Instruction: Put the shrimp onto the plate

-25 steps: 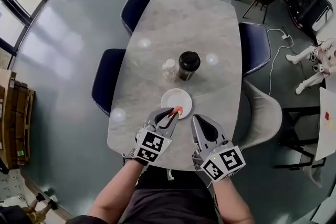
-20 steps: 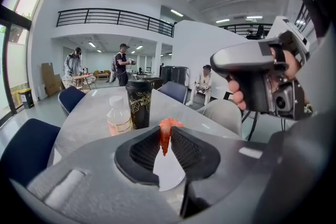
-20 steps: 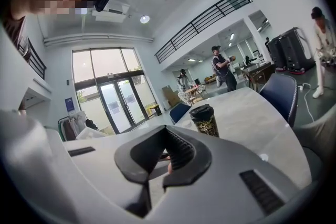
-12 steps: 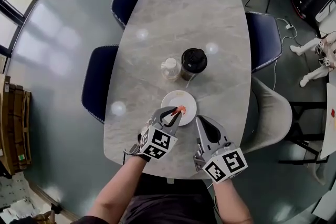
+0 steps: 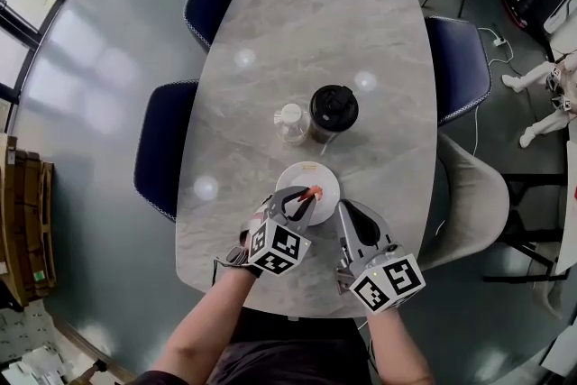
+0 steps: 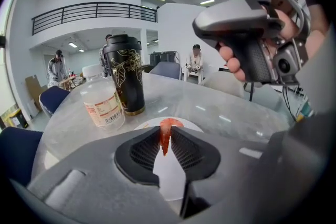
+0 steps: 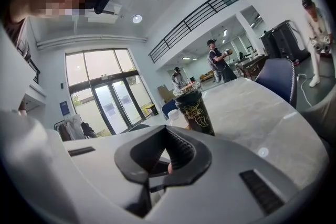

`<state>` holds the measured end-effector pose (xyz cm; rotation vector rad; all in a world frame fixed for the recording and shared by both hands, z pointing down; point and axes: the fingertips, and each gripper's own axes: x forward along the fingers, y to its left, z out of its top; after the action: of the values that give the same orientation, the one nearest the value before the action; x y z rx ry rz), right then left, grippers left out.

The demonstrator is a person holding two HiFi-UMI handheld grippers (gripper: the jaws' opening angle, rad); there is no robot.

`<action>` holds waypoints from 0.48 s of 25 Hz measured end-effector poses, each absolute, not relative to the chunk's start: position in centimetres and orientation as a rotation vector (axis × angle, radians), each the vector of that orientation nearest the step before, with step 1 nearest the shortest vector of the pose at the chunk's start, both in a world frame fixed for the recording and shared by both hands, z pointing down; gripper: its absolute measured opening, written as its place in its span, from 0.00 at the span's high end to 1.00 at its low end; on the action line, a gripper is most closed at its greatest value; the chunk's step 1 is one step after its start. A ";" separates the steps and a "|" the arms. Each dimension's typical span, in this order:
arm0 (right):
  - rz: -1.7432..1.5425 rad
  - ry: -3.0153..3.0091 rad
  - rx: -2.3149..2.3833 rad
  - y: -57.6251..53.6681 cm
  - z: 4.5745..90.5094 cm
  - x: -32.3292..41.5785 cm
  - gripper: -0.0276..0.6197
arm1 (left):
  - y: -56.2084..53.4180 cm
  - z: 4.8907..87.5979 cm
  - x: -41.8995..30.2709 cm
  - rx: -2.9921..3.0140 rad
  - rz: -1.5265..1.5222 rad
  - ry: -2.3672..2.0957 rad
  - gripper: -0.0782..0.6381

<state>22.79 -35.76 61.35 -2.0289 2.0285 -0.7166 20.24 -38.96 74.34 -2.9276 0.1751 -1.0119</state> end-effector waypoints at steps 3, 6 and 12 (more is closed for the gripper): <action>-0.713 2.022 -2.024 -35.9 61.5 23.0 0.96 | -38.9 74.9 20.5 -2.884 -1.025 0.147 0.81; -0.714 2.022 -2.021 -36.0 61.8 23.0 0.96 | -39.0 75.6 20.6 -2.867 -1.049 0.138 0.81; -0.714 2.011 -2.036 -35.9 61.6 23.6 0.96 | -39.1 76.9 20.7 -2.842 -1.131 0.120 0.81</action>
<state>23.56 -35.94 61.64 -2.0360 2.0112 -0.7135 20.67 -39.08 76.94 -2.8416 0.1196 -1.1315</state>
